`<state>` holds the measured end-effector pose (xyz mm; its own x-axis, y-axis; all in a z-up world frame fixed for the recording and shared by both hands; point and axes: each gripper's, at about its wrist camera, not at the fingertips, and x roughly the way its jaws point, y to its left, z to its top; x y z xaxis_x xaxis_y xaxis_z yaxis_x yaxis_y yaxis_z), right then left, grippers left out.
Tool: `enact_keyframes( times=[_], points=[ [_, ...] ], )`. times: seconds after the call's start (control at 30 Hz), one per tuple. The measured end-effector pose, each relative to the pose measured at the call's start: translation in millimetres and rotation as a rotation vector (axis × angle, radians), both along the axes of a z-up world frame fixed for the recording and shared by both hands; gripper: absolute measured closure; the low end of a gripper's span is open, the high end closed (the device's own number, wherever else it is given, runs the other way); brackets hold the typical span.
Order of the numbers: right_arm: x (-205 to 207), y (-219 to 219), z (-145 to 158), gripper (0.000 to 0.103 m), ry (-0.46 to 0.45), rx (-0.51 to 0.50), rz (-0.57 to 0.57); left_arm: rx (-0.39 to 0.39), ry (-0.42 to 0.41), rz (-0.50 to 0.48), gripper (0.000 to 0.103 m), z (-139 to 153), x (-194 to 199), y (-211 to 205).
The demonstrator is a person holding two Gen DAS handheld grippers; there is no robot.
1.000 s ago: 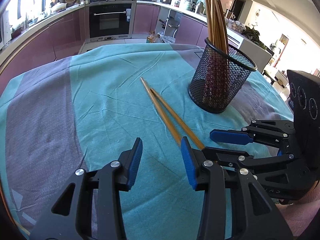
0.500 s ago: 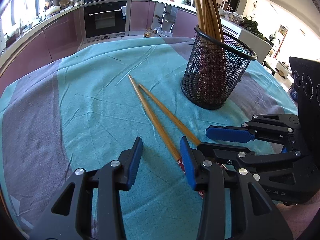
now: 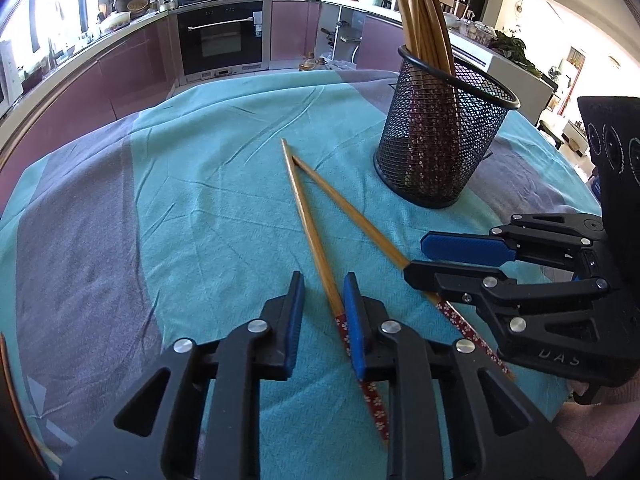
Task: Organize utensils
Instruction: 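Close the left tool on a chopstick while the right tool grasps the other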
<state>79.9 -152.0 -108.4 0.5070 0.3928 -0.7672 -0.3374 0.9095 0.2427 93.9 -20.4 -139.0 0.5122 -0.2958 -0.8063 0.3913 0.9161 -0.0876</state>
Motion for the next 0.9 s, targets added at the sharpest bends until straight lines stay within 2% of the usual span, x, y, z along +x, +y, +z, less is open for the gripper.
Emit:
enact_keyframes(
  times=[0.13, 0.4, 0.67, 0.9],
  points=[
    [1.2, 2.1, -0.2, 0.082, -0.004, -0.010, -0.001, -0.006, 0.009, 0.011, 0.090, 0.7, -6.7, 4.3],
    [5.2, 7.6, -0.5, 0.082, -0.012, -0.032, -0.002, -0.011, 0.019, -0.004, 0.090, 2.5, -11.5, 3.8],
    [10.3, 11.6, -1.5, 0.082, -0.018, -0.041, -0.004, -0.001, 0.011, 0.003, 0.082, 1.7, 4.8, 1.1],
    [16.4, 13.5, -2.4, 0.082, -0.021, -0.041, -0.010, 0.025, -0.001, -0.002, 0.082, 1.8, 18.4, -5.4]
  ],
)
